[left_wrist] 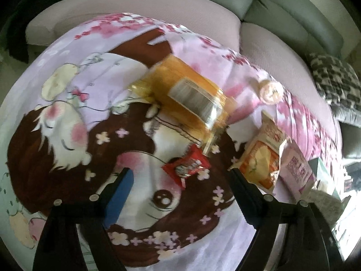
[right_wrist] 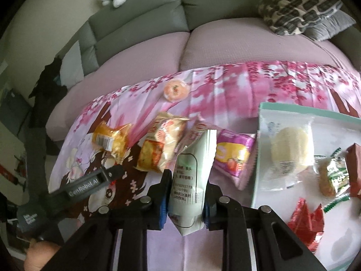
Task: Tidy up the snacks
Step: 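Grasp the white pouch with the right tool while the left tool grasps the small red candy, then carry the white pouch and red candy over the tray with both tools, then open both tools to drop the white pouch and red candy in the tray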
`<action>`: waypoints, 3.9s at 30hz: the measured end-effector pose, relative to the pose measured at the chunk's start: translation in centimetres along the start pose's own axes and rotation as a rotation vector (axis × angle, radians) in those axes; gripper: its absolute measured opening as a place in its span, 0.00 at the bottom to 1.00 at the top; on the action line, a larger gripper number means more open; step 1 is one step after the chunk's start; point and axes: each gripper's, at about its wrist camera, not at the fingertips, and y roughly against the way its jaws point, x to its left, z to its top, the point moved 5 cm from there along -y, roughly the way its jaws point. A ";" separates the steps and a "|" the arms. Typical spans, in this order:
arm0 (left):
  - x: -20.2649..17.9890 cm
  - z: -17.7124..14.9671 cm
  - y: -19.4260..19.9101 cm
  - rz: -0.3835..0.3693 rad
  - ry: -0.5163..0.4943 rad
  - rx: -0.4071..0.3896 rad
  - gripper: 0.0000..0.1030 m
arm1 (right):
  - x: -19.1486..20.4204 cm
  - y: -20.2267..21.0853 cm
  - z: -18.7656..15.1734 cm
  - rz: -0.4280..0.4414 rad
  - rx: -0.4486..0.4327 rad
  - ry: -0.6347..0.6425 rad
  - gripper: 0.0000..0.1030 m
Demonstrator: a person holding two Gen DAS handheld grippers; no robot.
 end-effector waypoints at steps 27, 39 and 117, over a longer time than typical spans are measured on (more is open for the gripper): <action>-0.3 0.3 -1.0 0.055 -0.032 -0.033 0.26 | -2.2 -0.3 -0.1 0.006 0.030 -0.069 0.25; -1.1 0.0 1.3 0.017 -0.045 -0.080 0.26 | -2.4 0.5 0.3 0.014 0.012 -0.078 0.25; -20.6 -6.7 4.5 -0.076 -0.403 -0.115 0.85 | -23.2 10.1 0.5 -0.269 -0.076 -0.415 0.89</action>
